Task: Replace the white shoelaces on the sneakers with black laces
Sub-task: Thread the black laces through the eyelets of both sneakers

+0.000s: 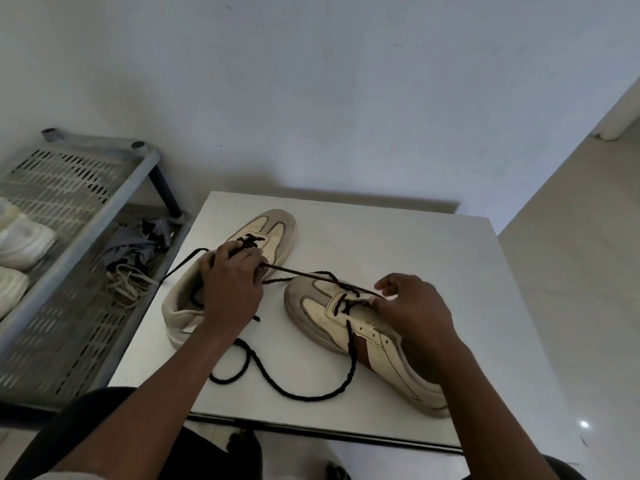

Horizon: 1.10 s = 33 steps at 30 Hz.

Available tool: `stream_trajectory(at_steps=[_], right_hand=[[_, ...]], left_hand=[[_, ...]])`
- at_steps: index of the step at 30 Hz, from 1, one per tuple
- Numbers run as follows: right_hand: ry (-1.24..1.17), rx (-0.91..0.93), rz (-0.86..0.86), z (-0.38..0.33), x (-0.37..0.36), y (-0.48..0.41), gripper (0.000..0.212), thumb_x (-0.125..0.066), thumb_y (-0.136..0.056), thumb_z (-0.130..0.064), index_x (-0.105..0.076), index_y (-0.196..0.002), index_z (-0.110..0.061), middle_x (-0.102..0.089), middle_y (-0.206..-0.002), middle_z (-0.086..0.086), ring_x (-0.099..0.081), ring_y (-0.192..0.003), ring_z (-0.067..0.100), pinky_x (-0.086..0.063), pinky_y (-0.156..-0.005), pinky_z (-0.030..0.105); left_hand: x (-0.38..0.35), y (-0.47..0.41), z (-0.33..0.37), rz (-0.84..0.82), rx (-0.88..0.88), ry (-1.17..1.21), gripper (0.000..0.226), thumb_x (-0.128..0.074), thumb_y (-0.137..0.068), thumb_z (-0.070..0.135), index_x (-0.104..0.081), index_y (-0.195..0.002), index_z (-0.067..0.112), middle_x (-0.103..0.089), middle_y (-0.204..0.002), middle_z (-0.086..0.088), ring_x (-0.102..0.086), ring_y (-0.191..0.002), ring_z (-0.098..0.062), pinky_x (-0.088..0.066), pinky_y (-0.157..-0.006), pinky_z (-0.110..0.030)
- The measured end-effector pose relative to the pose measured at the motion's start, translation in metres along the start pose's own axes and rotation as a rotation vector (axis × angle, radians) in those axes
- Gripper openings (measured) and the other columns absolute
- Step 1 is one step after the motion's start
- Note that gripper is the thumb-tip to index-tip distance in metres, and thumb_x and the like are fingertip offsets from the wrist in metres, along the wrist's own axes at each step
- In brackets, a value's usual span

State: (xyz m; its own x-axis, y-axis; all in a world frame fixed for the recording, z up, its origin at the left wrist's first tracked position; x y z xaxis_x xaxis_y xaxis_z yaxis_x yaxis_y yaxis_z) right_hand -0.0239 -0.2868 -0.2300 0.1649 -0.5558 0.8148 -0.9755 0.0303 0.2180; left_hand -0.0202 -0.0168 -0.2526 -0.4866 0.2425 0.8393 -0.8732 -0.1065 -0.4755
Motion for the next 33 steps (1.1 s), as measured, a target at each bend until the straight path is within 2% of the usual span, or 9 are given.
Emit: stream_trajectory(at_steps=[4, 8, 11, 14, 17, 20, 22, 26, 33], right_hand=[[-0.029, 0.158, 0.050, -0.016, 0.005, -0.015, 0.024, -0.062, -0.090, -0.025, -0.064, -0.113, -0.029, -0.065, -0.109, -0.013, -0.060, -0.102, 0.009, -0.050, -0.087, 0.033], [0.160, 0.198, -0.240, -0.027, -0.025, -0.040, 0.035, -0.062, -0.091, -0.025, -0.059, -0.125, -0.020, -0.061, -0.125, -0.002, -0.055, -0.114, 0.016, -0.047, -0.097, 0.038], [0.216, 0.180, -0.255, -0.030, -0.031, -0.055, 0.015, -0.067, -0.088, -0.027, -0.065, -0.102, -0.020, -0.065, -0.105, -0.002, -0.059, -0.101, 0.016, -0.050, -0.086, 0.033], [0.163, 0.138, -0.280, -0.029, -0.030, -0.062, 0.008, -0.066, -0.089, -0.021, -0.067, -0.085, -0.014, -0.068, -0.090, -0.002, -0.063, -0.091, 0.016, -0.051, -0.081, 0.032], [-0.046, 0.118, -0.273, -0.029, -0.025, -0.063, 0.012, -0.056, -0.094, -0.016, -0.064, -0.086, -0.012, -0.068, -0.088, -0.001, -0.062, -0.081, 0.014, -0.050, -0.076, 0.029], [-0.563, -0.015, -0.302, -0.030, -0.014, -0.058, 0.016, -0.047, -0.100, -0.014, -0.057, -0.088, -0.011, -0.063, -0.073, 0.003, -0.055, -0.057, 0.013, -0.048, -0.060, 0.025], [-0.728, -0.040, -0.338, -0.032, -0.011, -0.055, 0.018, -0.046, -0.100, -0.015, -0.055, -0.086, -0.009, -0.057, -0.064, 0.004, -0.045, -0.051, 0.014, -0.044, -0.054, 0.024], [-0.876, -0.067, -0.343, -0.032, -0.014, -0.053, 0.016, -0.051, -0.098, -0.017, -0.057, -0.086, -0.007, -0.052, -0.062, 0.003, -0.040, -0.051, 0.012, -0.042, -0.056, 0.025], [-0.916, 0.104, -0.279, -0.033, -0.009, -0.049, 0.014, -0.056, -0.097, -0.019, -0.065, -0.093, -0.009, -0.057, -0.066, 0.001, -0.045, -0.059, 0.012, -0.043, -0.062, 0.023]], left_hand=[[-0.002, -0.002, 0.001, -0.049, 0.047, 0.052, 0.011, -0.074, -0.079, 0.012, -0.073, -0.088, 0.019, -0.073, -0.089, 0.002, -0.058, -0.107, -0.025, -0.023, -0.094, -0.039], [-0.005, -0.002, 0.002, -0.068, 0.105, 0.138, 0.013, -0.074, -0.078, 0.009, -0.075, -0.089, 0.017, -0.074, -0.091, 0.001, -0.057, -0.108, -0.027, -0.026, -0.096, -0.038], [-0.008, -0.002, -0.003, -0.087, 0.110, 0.206, 0.018, -0.072, -0.077, 0.000, -0.074, -0.091, 0.012, -0.072, -0.092, -0.006, -0.056, -0.107, -0.030, -0.043, -0.093, -0.046], [-0.008, -0.002, -0.004, -0.093, 0.132, 0.271, 0.034, -0.067, -0.075, -0.010, -0.069, -0.103, 0.009, -0.069, -0.104, -0.008, -0.053, -0.111, -0.027, -0.040, -0.095, -0.031], [-0.001, -0.005, -0.006, -0.056, 0.278, 0.398, 0.045, -0.063, -0.072, -0.014, -0.064, -0.111, 0.008, -0.066, -0.112, -0.005, -0.056, -0.111, -0.022, -0.035, -0.093, -0.015], [0.002, -0.007, -0.008, -0.056, 0.358, 0.443, 0.048, -0.062, -0.070, -0.015, -0.063, -0.112, 0.007, -0.066, -0.112, -0.004, -0.056, -0.108, -0.018, -0.027, -0.085, 0.003], [0.004, -0.007, -0.007, -0.057, 0.373, 0.481, 0.047, -0.062, -0.070, -0.013, -0.062, -0.111, 0.009, -0.067, -0.111, -0.002, -0.057, -0.106, -0.015, -0.031, -0.087, 0.000], [0.009, -0.007, -0.009, -0.009, 0.387, 0.477, 0.032, -0.061, -0.073, -0.010, -0.069, -0.097, 0.010, -0.070, -0.102, 0.002, -0.061, -0.101, -0.017, -0.044, -0.097, -0.028], [0.004, -0.008, -0.008, 0.008, 0.224, 0.334, 0.022, -0.065, -0.071, -0.014, -0.073, -0.086, 0.001, -0.073, -0.096, -0.010, -0.065, -0.098, -0.028, -0.042, -0.095, -0.031]])
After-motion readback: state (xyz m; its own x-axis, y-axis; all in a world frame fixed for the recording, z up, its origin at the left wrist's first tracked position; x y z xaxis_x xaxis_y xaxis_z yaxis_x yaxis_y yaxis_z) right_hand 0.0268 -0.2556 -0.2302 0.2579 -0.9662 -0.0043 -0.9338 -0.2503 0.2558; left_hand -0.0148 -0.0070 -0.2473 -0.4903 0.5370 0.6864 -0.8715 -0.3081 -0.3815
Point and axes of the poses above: each hand's wrist, its own y-axis away from the middle knuckle, its own x-axis out of the back of the hand, z = x × y, the point moved 3 cm from there along -y, towards the middle knuckle
